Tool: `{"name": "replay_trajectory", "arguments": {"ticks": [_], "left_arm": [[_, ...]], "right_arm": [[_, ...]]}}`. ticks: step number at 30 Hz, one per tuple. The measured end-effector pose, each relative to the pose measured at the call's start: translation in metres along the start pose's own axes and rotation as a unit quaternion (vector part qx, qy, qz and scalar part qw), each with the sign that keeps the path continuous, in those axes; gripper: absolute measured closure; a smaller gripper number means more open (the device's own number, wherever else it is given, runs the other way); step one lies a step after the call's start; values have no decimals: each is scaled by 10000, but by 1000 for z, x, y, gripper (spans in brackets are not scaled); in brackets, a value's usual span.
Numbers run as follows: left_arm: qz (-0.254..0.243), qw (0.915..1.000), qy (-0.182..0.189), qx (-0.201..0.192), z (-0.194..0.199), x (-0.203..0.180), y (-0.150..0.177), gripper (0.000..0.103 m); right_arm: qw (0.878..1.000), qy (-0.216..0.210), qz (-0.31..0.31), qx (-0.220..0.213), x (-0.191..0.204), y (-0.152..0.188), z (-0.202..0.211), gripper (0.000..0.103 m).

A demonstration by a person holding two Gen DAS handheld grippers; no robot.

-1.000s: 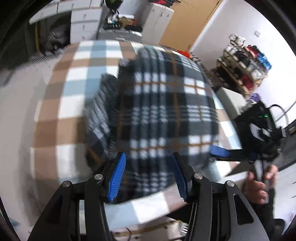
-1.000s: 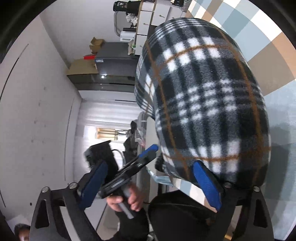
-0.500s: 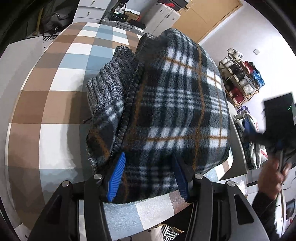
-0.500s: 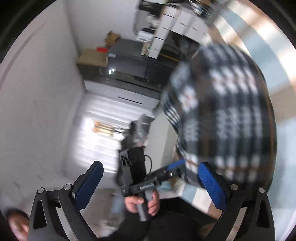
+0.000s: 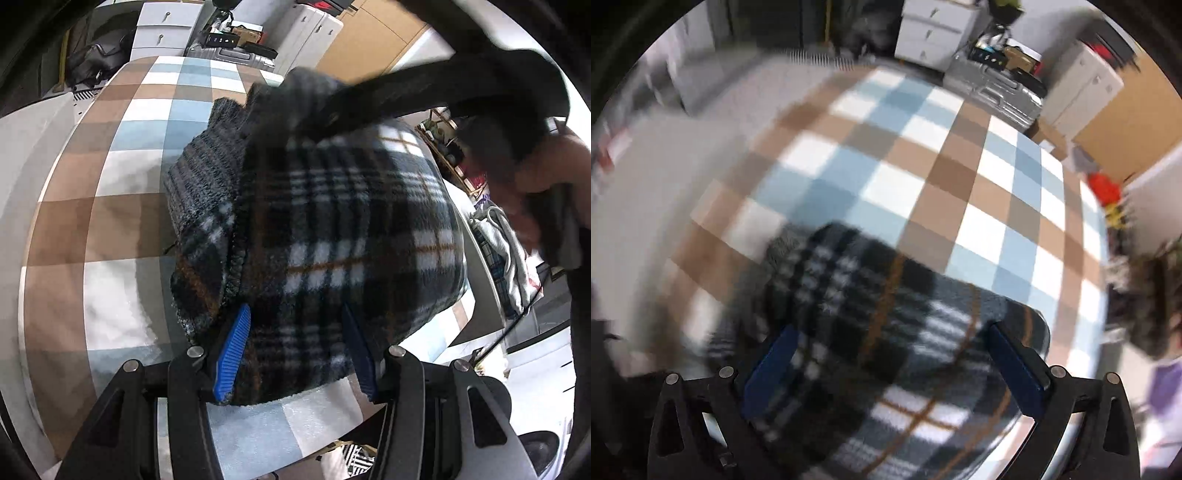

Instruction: Fold large clothes

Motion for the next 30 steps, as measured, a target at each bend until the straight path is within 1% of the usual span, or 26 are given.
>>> {"name": "replay_trajectory", "arguments": {"ticks": [2,6,8,9,10,11,12,13,14,16,18,19,20,21,22,23,25,26,28,30], "left_arm": [[55,10000,38,20,0,2,-1,57],[298,9994,170,26,0,9,-4,57],[353,9992,207,10,3,10,-3,57],[341,9992,208,-24,5,8,-3,57],[292,9994,191,-55,7,7,-3,57],[248,9995,149,-98,10,4,-3,57],[228,9996,101,-162,14,1,-3,57],[176,9995,103,-222,17,-2,-4,57],[102,9992,125,-353,23,-6,-7,57],[66,9976,153,-672,37,-14,-13,57],[116,9949,286,-964,52,-24,-22,57],[84,9939,255,-1070,57,-28,-25,57],[16,9929,179,-1178,62,-34,-30,57],[-76,9920,57,-1258,66,-38,-33,56],[-236,9903,-97,-1368,71,-46,-37,50],[-377,9884,-193,-1460,76,-55,-41,46],[-562,9826,-328,-1738,88,-70,-47,33],[-630,9790,-420,-1891,94,-78,-51,31],[-714,9718,-570,-2172,102,-86,-57,24],[-753,9617,-758,-2523,112,-91,-63,22]], "right_arm": [[9997,168,182,66,6,4,-14,0],[9999,20,-135,84,-1,4,-25,0],[9998,-62,-166,-31,-3,2,-21,0],[9995,-139,-206,-214,-5,0,-12,0],[9979,-245,-298,-515,-10,-2,0,0],[9933,-402,-491,-969,-16,-3,19,1],[9869,-573,-712,-1330,-22,-1,37,0],[9772,-786,-1012,-1691,-30,4,57,0],[9685,-961,-1244,-1930,-35,10,73,0],[9445,-1309,-1728,-2469,-47,31,111,0],[9241,-1470,-1992,-2911,-53,54,143,0],[9154,-1499,-2077,-3105,-55,64,155,0],[9030,-1519,-2173,-3381,-58,79,172,0],[8944,-1518,-2231,-3566,-59,90,182,0],[8856,-1509,-2300,-3741,-60,102,191,0],[8804,-1491,-2344,-3845,-60,108,198,0],[8661,-1375,-2447,-4136,-62,127,210,0],[8601,-1317,-2471,-4264,-63,134,214,0],[8518,-1211,-2445,-4472,-63,144,218,0],[8438,-1070,-2378,-4691,-62,153,222,0]]}}
Point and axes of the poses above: each gripper's, at about its wrist camera, not at the fingertips, and z roughly against the way its jaws point, x to its left, y to its underside, the point moved 5 cm from there along -z, roughly the way its jaws point, and after that the axes turned 15 degrees about -x, right-handed, at the moved point
